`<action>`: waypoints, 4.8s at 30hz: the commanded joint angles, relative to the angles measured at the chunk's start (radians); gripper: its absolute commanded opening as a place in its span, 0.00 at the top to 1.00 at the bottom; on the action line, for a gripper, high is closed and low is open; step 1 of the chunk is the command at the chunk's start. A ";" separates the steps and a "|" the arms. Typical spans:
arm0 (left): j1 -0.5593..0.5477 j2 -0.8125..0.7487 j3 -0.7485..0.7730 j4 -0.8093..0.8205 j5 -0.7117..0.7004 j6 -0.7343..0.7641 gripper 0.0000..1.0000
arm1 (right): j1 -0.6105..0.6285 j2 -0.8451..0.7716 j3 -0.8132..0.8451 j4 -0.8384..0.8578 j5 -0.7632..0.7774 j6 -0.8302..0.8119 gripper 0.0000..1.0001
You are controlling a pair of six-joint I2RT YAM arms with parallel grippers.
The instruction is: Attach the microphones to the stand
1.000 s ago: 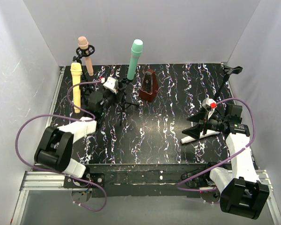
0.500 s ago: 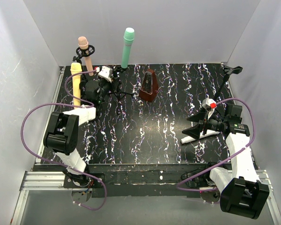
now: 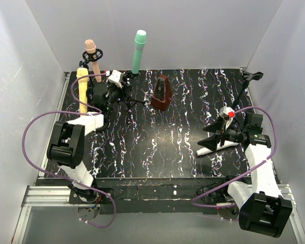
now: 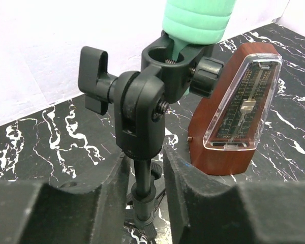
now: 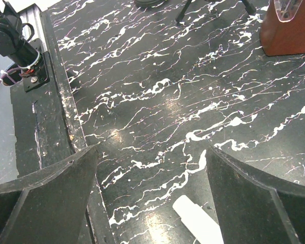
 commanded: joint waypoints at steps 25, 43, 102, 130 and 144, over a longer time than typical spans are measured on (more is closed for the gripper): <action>0.000 -0.451 -0.157 -0.241 0.032 -0.073 0.02 | -0.007 -0.024 0.007 -0.005 0.002 -0.013 0.07; 0.000 -0.916 -0.232 -0.675 0.118 -0.128 0.02 | -0.037 -0.039 -0.002 -0.009 0.004 -0.013 0.07; -0.023 -1.039 -0.444 -0.780 0.170 -0.073 0.02 | -0.069 0.122 0.627 -0.097 0.928 0.584 0.02; -0.023 -1.031 -0.441 -0.781 0.169 -0.067 0.02 | -0.069 0.284 0.290 0.719 1.057 0.395 0.07; -0.023 -1.020 -0.445 -0.773 0.178 -0.070 0.02 | -0.074 0.513 0.171 1.230 1.033 0.385 0.21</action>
